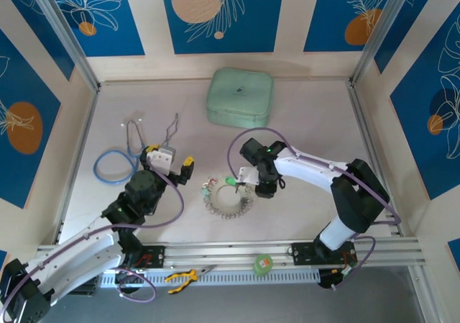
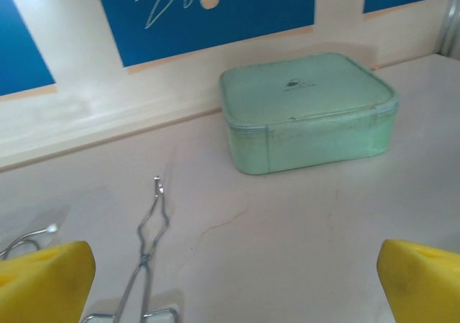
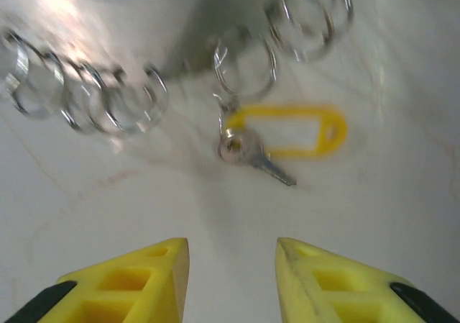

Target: Put the keys on the keyring

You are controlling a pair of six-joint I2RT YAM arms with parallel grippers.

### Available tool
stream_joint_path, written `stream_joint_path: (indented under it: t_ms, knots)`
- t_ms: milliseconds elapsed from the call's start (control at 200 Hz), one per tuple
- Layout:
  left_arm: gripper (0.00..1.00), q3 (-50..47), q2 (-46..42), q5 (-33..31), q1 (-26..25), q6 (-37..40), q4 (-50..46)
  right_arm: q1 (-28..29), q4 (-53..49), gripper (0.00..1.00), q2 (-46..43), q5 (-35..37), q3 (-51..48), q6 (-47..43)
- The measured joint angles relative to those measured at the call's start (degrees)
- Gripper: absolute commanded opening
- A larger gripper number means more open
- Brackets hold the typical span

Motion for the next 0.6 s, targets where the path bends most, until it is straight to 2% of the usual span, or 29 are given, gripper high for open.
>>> stream_joint_path:
  t_ms: [140,355,600]
  knots:
    - [1.0,0.0,2.2,-1.3,3.0,0.0,1.2,-6.0,3.6,0.4,-6.1,-1.6,-1.4,3.7]
    - [1.0,0.0,9.7,-2.3,10.3,0.2,4.4,-21.9,29.2,0.45,-25.2,-11.5,-12.9,18.7]
    - [1.0,-0.6,17.7,-1.5,20.5,0.0,7.7,-35.3,60.5,0.44,-25.5,-15.2,-34.2,28.5]
